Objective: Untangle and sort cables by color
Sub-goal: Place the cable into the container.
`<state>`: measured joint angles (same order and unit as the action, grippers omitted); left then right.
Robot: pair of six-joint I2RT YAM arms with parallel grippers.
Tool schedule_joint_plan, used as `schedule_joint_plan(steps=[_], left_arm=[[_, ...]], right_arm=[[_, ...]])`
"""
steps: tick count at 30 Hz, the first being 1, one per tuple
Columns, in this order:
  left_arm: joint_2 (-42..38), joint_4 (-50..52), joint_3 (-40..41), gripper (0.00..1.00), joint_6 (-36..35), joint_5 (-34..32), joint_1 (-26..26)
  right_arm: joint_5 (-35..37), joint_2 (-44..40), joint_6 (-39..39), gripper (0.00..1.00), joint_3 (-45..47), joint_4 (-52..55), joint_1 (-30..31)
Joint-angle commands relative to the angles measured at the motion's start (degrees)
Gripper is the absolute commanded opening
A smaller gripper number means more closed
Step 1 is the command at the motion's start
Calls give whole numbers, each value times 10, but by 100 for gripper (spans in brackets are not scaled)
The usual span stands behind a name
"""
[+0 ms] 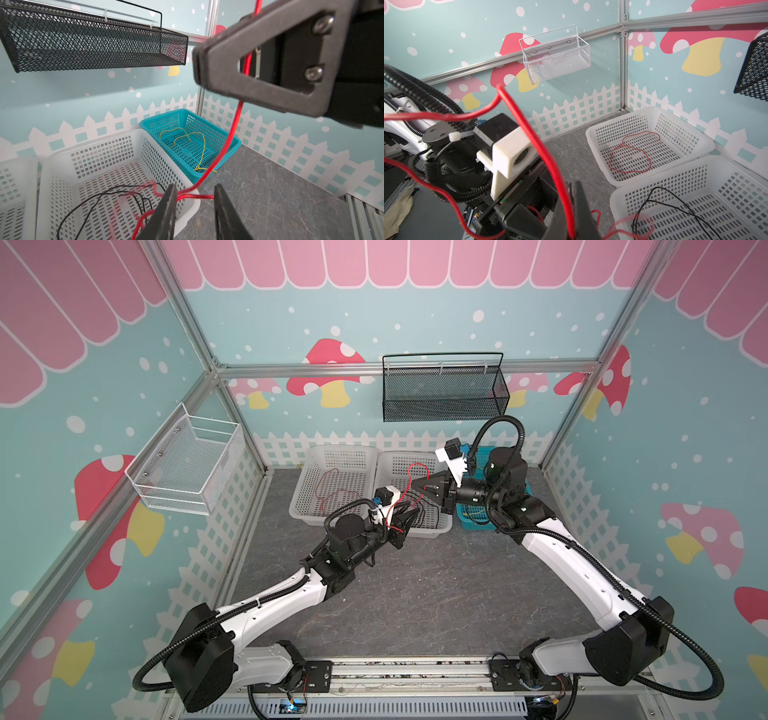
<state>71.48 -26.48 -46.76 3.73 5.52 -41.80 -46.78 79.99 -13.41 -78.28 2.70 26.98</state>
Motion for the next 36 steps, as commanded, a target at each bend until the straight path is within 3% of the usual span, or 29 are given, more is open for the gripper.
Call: schedule_joint_plan(steps=[1, 6, 12, 18, 19, 23, 28, 29, 34, 36], left_arm=[[-37, 4, 22, 36, -27, -23, 0], [-55, -51, 57, 43, -32, -54, 0], [-7, -42, 15, 44, -50, -4, 0], [40, -45, -21, 43, -65, -17, -1], [44, -52, -22, 39, -65, -31, -1], [47, -63, -22, 3, -69, -69, -1], [38, -65, -16, 0, -83, -108, -1], [37, -56, -18, 0, -87, -121, 0], [36, 47, -60, 0, -91, -202, 28], [35, 81, -78, 0, -71, -210, 56]], right_arm=[[1, 6, 9, 0, -5, 7, 3], [-31, 19, -5, 0, -8, -7, 2], [-51, 37, -14, 0, -26, -13, 4], [-59, 43, -10, 0, -34, -5, 7], [-59, 42, -9, 0, -33, -5, 7], [-56, 40, -7, 0, -30, -5, 7], [-35, 37, 1, 0, -29, -3, 6], [-20, 36, 4, 2, -30, 1, 7], [123, 4, 31, 62, -8, 23, 7], [182, -16, 38, 72, 8, 24, 6]])
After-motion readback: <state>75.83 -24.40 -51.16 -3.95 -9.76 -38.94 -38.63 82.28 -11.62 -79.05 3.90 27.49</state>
